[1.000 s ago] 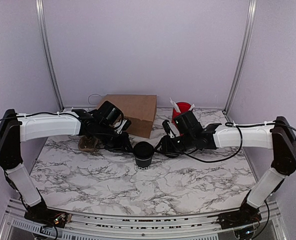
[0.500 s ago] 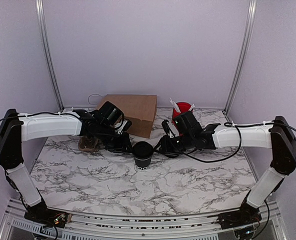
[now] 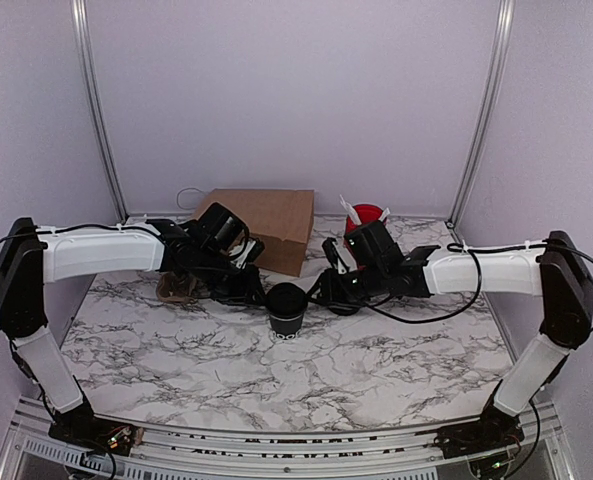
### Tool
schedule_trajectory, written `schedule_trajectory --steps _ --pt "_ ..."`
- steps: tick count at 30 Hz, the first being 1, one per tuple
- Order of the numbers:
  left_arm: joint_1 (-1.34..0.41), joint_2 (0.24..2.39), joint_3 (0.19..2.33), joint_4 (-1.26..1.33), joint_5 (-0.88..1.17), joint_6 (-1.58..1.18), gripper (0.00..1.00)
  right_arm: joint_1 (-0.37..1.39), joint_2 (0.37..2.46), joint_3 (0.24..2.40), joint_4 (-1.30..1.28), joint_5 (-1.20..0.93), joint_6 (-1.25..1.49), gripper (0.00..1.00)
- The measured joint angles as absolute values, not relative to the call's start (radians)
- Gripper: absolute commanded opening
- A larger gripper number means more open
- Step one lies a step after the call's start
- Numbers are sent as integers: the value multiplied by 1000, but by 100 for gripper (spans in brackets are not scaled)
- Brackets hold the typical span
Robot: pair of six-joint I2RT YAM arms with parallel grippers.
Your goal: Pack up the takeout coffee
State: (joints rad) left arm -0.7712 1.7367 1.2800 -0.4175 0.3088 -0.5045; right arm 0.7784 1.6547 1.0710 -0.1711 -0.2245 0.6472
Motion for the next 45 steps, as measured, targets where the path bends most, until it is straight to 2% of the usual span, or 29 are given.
schedule_trajectory --steps 12,23,45 --pt "-770 1741 1264 -382 315 -500 10 782 1672 1071 -149 -236 647 29" --pt "-764 1721 1182 -255 332 -509 7 788 1653 1002 -60 -216 646 21" --pt "-751 1715 1131 -155 331 -532 7 838 1638 933 55 -147 711 21"
